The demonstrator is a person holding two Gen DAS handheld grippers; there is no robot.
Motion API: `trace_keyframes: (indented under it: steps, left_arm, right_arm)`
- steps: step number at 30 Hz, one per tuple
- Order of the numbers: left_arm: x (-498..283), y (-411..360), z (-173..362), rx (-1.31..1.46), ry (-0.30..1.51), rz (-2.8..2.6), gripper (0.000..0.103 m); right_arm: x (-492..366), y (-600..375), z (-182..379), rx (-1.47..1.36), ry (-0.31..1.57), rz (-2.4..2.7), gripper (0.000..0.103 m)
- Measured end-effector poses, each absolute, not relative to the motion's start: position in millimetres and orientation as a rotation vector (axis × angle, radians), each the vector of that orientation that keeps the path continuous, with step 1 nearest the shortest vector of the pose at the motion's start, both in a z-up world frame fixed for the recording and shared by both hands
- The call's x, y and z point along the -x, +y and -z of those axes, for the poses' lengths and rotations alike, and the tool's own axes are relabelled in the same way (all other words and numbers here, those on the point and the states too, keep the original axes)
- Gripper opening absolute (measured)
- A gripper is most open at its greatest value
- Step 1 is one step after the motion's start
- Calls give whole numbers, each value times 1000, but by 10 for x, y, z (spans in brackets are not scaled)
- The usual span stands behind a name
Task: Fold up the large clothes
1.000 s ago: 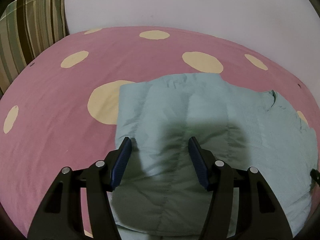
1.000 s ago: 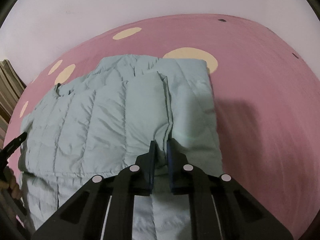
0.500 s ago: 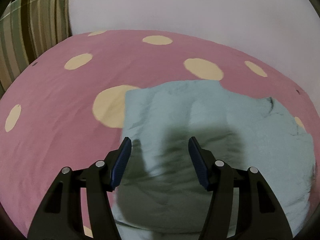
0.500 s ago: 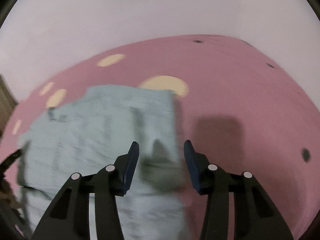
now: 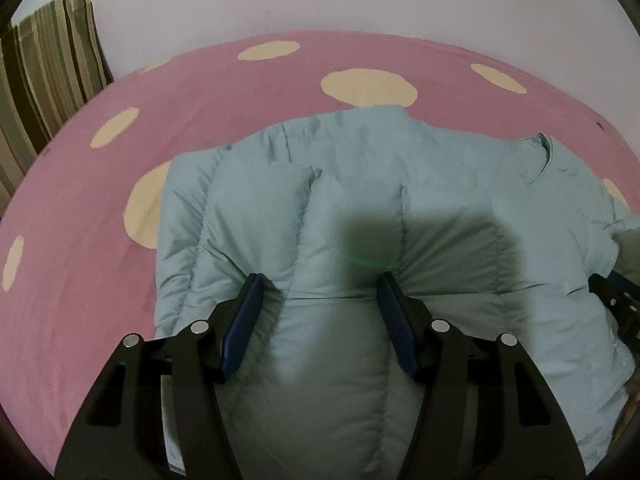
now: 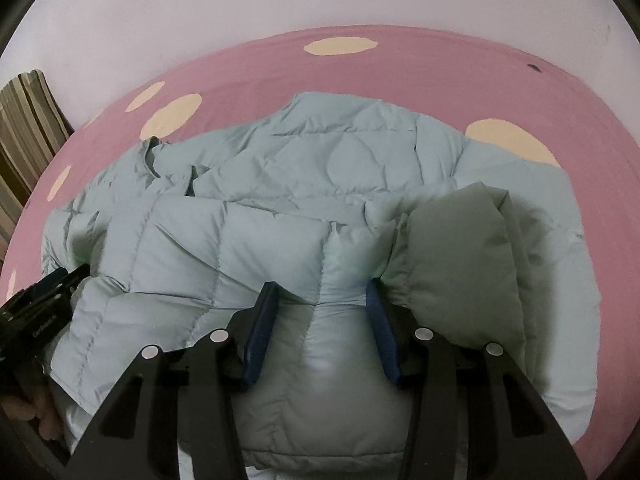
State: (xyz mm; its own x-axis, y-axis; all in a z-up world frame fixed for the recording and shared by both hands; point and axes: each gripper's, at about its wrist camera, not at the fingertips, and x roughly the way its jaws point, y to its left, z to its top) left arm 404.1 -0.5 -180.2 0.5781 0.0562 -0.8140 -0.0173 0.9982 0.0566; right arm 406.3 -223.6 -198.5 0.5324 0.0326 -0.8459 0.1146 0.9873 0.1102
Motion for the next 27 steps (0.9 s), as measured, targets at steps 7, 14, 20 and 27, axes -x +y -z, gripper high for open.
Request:
trace_keyframes:
  steps: [7, 14, 20, 27]
  left_arm:
    - [-3629, -23, 1433, 36, 847, -14, 60]
    - [-3645, -275, 1782, -30, 959, 24, 61]
    - [-3652, -280, 1869, -30, 967, 16, 62]
    - [-3154, 108, 1545, 80, 932, 56, 67]
  right_arm:
    - [-3683, -2137, 1645, -147, 916, 24, 48]
    - [-3623, -1906, 1972, -52, 989, 21, 48]
    - [-3648, -1910, 2033, -47, 982, 27, 48]
    - [-3059, -2147, 1652, -97, 920, 14, 52]
